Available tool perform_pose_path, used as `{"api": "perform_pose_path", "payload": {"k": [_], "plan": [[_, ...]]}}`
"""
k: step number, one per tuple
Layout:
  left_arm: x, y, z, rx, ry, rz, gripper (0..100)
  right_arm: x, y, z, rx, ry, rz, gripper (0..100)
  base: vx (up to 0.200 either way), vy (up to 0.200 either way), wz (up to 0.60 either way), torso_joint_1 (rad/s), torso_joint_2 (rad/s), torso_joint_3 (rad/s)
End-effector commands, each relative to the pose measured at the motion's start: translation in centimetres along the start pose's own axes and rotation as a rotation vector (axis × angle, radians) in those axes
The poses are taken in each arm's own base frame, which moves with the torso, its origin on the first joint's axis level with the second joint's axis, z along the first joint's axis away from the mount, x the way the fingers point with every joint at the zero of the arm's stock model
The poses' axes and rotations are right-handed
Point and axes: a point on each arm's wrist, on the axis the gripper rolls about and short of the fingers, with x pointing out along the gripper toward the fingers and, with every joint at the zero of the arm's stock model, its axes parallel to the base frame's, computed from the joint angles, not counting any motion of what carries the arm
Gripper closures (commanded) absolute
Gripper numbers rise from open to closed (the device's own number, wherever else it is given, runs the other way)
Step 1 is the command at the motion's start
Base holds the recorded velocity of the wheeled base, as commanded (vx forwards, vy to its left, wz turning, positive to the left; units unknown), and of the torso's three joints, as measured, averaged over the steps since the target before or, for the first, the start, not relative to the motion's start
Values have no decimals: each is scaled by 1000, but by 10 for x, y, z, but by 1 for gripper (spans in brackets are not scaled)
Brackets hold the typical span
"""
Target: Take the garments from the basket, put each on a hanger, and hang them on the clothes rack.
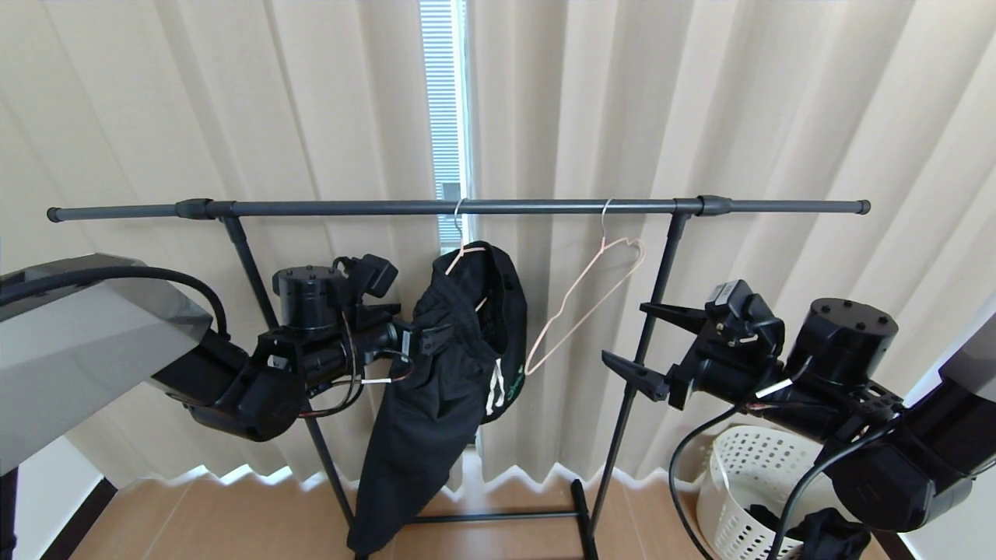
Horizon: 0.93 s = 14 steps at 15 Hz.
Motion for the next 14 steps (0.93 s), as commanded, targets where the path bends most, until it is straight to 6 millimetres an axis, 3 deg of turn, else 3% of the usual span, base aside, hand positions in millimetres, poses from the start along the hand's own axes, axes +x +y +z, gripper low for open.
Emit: {"api": "perform_pose_path", "payload": {"k": [1, 6, 10, 11, 14], "plan": [[-17, -6, 11, 7, -18, -4, 0, -1, 1, 2, -5, -7, 1, 0, 0, 0, 0, 0, 0, 0], [-33, -11, 13, 6, -11, -7, 0, -1, 1, 5, -29, -47, -5, 0, 0, 0, 0, 0, 0, 0], [-71, -18, 19, 6, -18, -1, 0, -6, 2, 14, -42, -68, -9, 0, 0, 0, 0, 0, 0, 0], [-82, -20, 17, 2, -12, 2, 0, -8, 3, 16, -45, -73, -10, 0, 0, 0, 0, 0, 0, 0], [-142, -33, 15, 1, -21, 4, 0, -36, 17, 36, -62, -102, -13, 0, 0, 0, 0, 0, 0, 0]]}}
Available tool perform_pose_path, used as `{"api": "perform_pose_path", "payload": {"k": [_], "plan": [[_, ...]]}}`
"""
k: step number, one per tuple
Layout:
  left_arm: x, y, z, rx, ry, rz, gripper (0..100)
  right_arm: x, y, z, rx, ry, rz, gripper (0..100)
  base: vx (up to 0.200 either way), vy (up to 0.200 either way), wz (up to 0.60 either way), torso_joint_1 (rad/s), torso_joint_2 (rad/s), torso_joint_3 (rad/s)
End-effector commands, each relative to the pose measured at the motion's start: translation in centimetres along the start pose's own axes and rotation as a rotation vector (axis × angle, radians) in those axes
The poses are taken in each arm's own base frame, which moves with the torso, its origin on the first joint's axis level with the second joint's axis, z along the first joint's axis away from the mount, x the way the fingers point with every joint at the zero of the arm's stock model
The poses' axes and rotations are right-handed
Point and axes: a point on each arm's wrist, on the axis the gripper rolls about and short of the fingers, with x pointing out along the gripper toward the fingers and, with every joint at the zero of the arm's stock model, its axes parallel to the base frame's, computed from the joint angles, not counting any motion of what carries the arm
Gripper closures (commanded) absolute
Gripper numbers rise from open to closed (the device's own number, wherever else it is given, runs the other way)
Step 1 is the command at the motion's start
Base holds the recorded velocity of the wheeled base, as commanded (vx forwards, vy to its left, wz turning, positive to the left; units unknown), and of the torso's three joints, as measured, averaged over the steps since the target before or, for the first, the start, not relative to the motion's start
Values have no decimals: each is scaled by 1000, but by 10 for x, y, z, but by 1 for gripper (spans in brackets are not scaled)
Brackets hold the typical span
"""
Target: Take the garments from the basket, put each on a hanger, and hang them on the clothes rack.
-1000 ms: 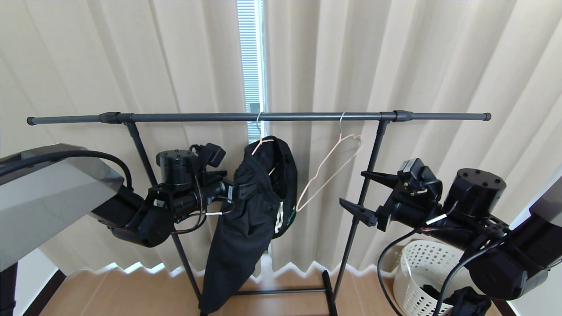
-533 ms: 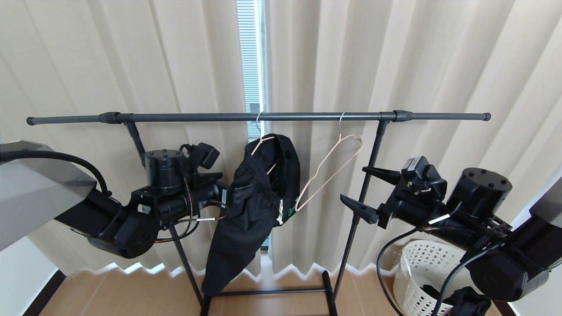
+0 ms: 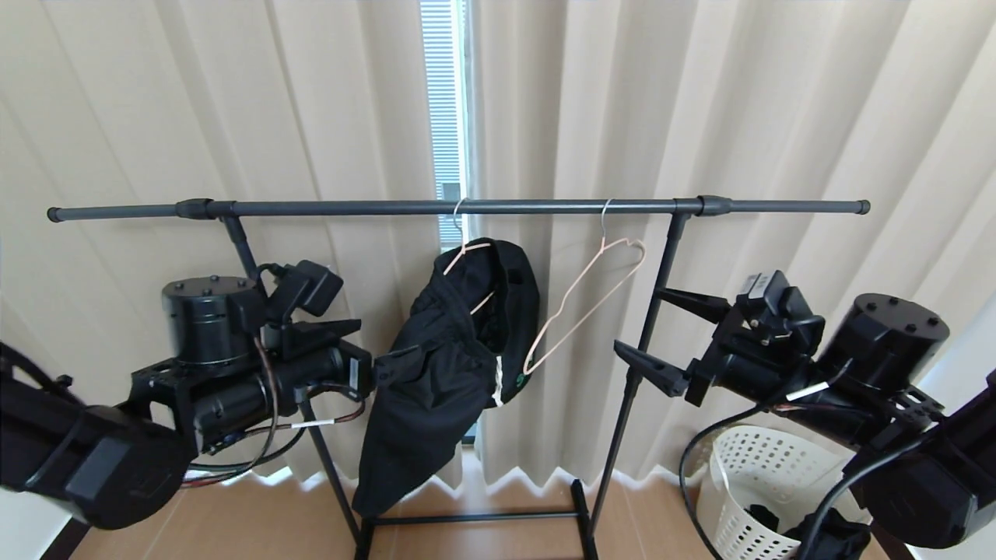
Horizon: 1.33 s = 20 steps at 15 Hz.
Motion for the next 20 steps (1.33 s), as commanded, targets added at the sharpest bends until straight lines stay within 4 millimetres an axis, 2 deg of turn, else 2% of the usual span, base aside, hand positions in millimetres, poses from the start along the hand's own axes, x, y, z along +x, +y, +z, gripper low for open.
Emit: {"api": "perform_pose_path", "payload": {"k": [1, 2, 3, 4, 5, 6, 7, 8, 9, 12, 13, 15, 16, 17, 20], "plan": [[-54, -14, -2, 6, -21, -1, 0, -24, 11, 24, -27, -45, -4, 0, 0, 0, 0, 0, 0, 0], [-76, -21, -14, 8, -2, -7, 0, -40, 19, 36, -41, -67, -7, 0, 0, 0, 0, 0, 0, 0], [-88, -25, -21, 4, 10, -8, 0, -51, 25, 40, -38, -64, -8, 0, 0, 0, 0, 0, 0, 0], [-109, -30, -29, 2, 8, -8, 0, -71, 37, 39, -29, -46, -23, 0, 0, 0, 0, 0, 0, 0], [-117, -33, -32, 0, 2, -6, 0, -80, 42, 39, -25, -38, -34, 0, 0, 0, 0, 0, 0, 0], [-137, -38, -41, -3, -7, -4, 0, -106, 55, 38, -21, -26, -58, 0, 0, 0, 0, 0, 0, 0], [-148, -42, -49, -4, -8, -4, 0, -122, 65, 35, -12, -9, -68, 0, 0, 0, 0, 0, 0, 0], [-153, -43, -52, -3, -10, -5, 0, -128, 69, 33, -8, 0, -74, 0, 0, 0, 0, 0, 0, 0], [-166, -47, -56, 2, -38, -2, 0, -137, 73, 38, -10, 0, -111, 0, 0, 0, 0, 0, 0, 0], [-190, -53, -53, -28, -124, 4, 0, -176, 94, 42, 20, 61, -156, 0, 0, 0, 0, 0, 0, 0], [-200, -55, -55, -38, -131, 2, 0, -195, 107, 41, 23, 70, -154, 0, 0, 0, 0, 0, 0, 0], [-211, -59, -62, -49, -119, 1, 0, -227, 128, 30, 42, 108, -153, 0, 0, 0, 0, 0, 0, 0], [-214, -60, -64, -53, -115, -1, 0, -236, 135, 24, 45, 115, -152, 0, 0, 0, 0, 0, 0, 0], [-217, -61, -68, -61, -94, -5, 0, -251, 145, 12, 71, 144, -162, 0, 0, 0, 0, 0, 0, 0], [-224, -63, -73, -65, -91, -7, 0, -267, 156, -3, 134, 151, -234, 0, 0, 0, 0, 0, 0, 0]]}}
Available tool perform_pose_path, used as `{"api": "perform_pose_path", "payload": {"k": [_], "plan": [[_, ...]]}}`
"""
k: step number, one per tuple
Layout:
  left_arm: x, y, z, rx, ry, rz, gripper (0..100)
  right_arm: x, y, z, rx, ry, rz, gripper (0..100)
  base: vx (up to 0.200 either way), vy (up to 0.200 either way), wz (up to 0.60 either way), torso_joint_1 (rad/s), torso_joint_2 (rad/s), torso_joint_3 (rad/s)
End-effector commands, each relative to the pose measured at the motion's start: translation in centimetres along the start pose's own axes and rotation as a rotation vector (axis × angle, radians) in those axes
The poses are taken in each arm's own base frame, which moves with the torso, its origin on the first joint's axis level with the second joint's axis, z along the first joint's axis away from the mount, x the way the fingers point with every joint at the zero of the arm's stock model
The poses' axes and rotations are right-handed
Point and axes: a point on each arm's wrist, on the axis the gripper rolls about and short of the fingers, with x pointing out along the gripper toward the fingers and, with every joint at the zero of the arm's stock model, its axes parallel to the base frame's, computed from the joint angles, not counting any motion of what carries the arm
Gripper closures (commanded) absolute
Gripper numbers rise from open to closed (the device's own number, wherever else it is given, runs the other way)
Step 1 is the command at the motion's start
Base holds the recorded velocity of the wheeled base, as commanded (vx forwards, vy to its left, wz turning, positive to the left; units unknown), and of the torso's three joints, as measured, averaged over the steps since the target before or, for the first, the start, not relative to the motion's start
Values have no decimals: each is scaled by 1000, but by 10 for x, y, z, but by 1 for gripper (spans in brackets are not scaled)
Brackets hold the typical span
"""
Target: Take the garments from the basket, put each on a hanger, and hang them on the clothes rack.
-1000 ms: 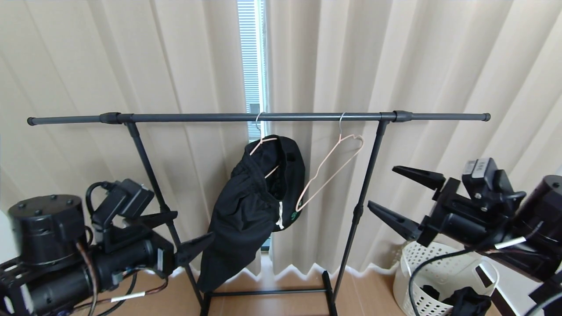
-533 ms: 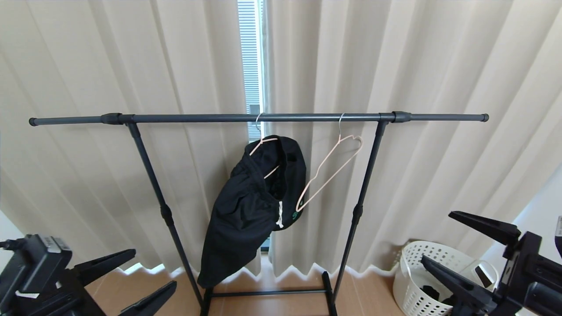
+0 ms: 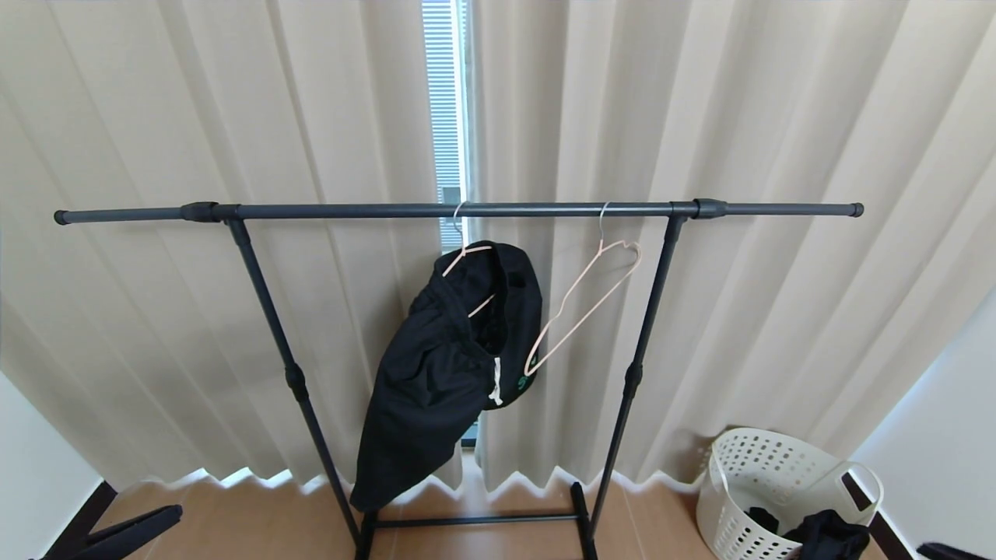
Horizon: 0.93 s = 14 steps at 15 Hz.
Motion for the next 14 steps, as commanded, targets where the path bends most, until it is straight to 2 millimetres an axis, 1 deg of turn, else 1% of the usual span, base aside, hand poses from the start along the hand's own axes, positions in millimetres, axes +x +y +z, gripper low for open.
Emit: {"api": "perform_pose_path", "payload": {"k": [1, 4, 7, 10, 14], "plan": [[-12, -3, -2, 13, -55, -3, 0, -24, 8, -19, -4, -130, -116, 0, 0, 0, 0, 0, 0, 0], [-23, -6, -11, 10, -55, -3, 0, -28, 8, -20, 4, -161, -212, 0, 0, 0, 0, 0, 0, 0], [-34, -9, -23, 10, -45, -3, 0, -30, 8, -22, -1, -183, -220, 0, 0, 0, 0, 0, 0, 0], [-42, -11, -35, 4, -27, -3, 0, -28, 7, -21, -2, -163, -183, 0, 0, 0, 0, 0, 0, 0], [-41, -11, -35, 7, -13, -6, 0, -30, 8, -22, -5, -179, -182, 0, 0, 0, 0, 0, 0, 0]]}}
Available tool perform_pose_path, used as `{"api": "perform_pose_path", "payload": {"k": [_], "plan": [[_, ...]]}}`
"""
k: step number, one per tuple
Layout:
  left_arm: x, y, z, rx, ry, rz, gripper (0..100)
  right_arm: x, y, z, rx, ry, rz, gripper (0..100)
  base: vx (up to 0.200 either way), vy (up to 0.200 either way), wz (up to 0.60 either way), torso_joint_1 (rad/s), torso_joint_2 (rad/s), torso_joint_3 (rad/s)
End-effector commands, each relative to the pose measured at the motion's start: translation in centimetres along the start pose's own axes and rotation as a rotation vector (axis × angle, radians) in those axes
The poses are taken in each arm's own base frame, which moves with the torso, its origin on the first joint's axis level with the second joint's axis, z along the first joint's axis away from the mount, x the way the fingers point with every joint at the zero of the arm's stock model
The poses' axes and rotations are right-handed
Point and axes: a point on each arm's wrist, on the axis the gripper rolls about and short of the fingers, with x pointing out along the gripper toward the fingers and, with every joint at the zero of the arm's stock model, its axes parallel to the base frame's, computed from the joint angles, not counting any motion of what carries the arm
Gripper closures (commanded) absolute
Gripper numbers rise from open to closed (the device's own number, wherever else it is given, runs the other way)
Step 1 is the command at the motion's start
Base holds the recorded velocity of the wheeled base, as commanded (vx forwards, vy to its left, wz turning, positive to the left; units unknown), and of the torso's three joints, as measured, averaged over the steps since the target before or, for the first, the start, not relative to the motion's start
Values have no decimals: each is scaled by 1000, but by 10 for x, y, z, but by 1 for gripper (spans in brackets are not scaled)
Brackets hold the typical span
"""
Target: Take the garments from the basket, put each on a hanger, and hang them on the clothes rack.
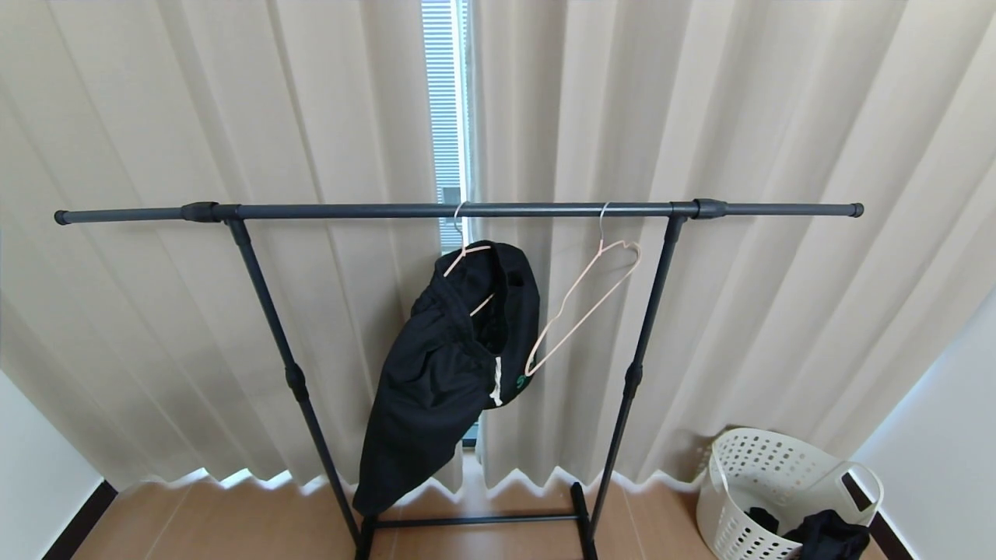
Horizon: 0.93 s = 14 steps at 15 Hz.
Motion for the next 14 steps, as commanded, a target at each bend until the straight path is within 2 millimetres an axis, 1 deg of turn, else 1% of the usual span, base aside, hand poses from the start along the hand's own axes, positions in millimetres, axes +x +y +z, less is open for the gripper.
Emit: {"api": "perform_pose_path", "payload": {"k": [1, 2, 3, 4, 7, 9, 11, 12, 14], "plan": [[2, 1, 0, -1, 23, 2, 0, 0, 0, 0, -1, -6, -7, 0, 0, 0, 0, 0, 0, 0], [2, 1, 0, -1, 23, 2, 0, 0, 0, 0, -1, -6, -7, 0, 0, 0, 0, 0, 0, 0], [-1, 2, -8, 42, 59, 106, 0, -3, 0, -1, -5, -34, -63, 0, 0, 0, 0, 0, 0, 0], [-5, 1, -12, 49, 61, 156, 0, -4, -1, -1, -7, -41, -85, 0, 0, 0, 0, 0, 0, 0], [-8, 2, -13, 35, 34, 281, 0, -4, -1, -1, -7, -41, -104, 0, 0, 0, 0, 0, 0, 0], [-7, 3, -12, 22, 47, 379, 0, -2, -1, -1, -6, -18, -130, 0, 0, 0, 0, 0, 0, 0], [-9, 1, -13, 21, 16, 410, 0, 0, 1, -2, -5, 31, -271, 0, 0, 0, 0, 0, 0, 0], [-13, -1, -14, 41, -48, 417, 0, -1, 1, -2, -9, 21, -305, 0, 0, 0, 0, 0, 0, 0], [-16, -3, -15, 47, -81, 450, 0, -2, 3, -2, -12, 9, -349, 0, 0, 0, 0, 0, 0, 0]]}}
